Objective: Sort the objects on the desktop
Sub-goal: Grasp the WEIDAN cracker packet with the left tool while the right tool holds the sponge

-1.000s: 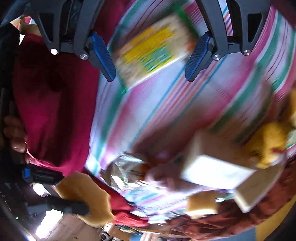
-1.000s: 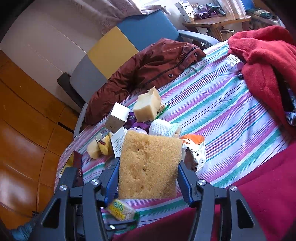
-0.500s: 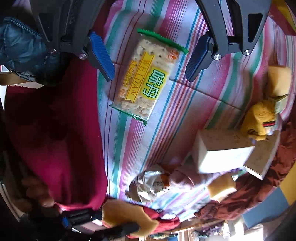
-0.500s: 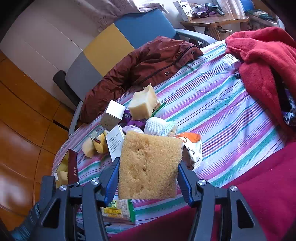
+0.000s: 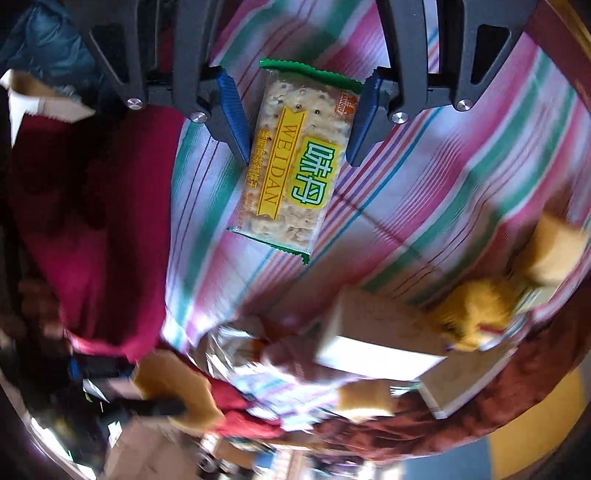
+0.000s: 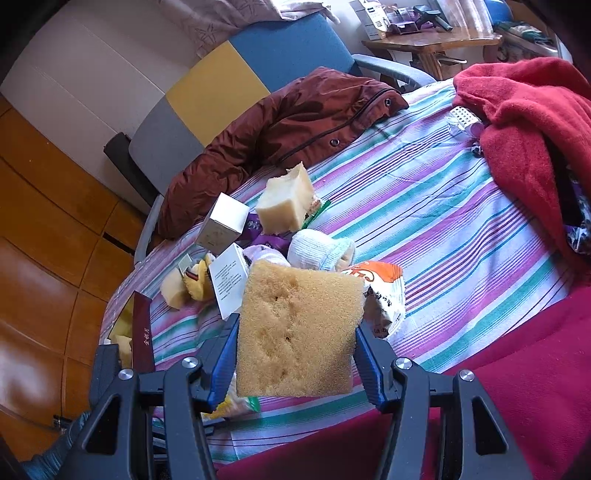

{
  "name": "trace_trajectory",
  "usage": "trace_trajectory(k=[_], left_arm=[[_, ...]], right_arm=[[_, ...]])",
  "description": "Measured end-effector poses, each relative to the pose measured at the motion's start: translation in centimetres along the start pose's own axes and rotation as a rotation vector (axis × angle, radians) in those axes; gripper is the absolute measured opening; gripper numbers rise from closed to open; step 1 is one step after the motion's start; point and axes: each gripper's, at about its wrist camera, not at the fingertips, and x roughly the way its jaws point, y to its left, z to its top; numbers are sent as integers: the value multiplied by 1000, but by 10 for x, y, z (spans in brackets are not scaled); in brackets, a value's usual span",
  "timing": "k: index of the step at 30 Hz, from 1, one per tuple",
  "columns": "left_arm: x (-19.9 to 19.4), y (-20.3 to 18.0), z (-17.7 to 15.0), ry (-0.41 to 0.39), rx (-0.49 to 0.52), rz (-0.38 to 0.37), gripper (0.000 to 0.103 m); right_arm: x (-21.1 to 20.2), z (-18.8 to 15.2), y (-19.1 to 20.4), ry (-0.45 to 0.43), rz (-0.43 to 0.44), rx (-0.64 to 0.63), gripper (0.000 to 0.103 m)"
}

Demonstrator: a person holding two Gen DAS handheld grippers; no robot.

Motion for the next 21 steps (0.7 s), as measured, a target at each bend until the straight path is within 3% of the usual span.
trace_trajectory(k=[6,11,16,21], left_arm=[[-48,19,-18,-128,-147,2,53],[-99,41,-45,-253,-265,42,53],[-154,76,-86,-354,-399,143,53],[-202,126,-147,-401,-578,279,53]], right_arm=[[5,-2,9,28,-32,-44,58],[18,-9,40,81,-108,-173,58],[40,-19,103,119,-35,-309,58],[71,-37,199,177,91,-495,58]])
